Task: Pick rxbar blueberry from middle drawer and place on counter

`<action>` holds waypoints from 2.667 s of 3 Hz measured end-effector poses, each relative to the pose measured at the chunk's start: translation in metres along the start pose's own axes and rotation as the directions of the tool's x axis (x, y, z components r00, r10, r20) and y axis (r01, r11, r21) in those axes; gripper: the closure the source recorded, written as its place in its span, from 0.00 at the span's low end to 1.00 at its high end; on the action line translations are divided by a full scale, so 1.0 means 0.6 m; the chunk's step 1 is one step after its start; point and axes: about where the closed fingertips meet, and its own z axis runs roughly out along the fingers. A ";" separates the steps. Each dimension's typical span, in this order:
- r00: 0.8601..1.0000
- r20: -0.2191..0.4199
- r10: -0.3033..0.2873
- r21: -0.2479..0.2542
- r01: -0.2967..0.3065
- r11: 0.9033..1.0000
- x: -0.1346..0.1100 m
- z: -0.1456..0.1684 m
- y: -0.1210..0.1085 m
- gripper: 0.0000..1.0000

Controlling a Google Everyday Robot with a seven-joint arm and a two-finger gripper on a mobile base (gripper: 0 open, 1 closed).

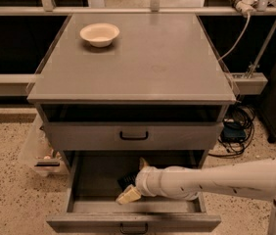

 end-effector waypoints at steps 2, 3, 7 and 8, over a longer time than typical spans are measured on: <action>0.999 -0.049 0.021 0.008 -0.021 1.000 0.034 0.009 -0.003 0.00; 0.996 -0.074 0.057 0.022 -0.055 0.998 0.079 0.025 -0.027 0.00; 0.992 -0.066 0.111 0.010 -0.110 0.994 0.125 0.087 -0.050 0.00; 0.992 -0.071 0.106 -0.030 -0.109 0.994 0.133 0.134 -0.041 0.00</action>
Offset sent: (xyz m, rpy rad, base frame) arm -0.0058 -0.0368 -0.0486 -0.0976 0.0897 -0.0789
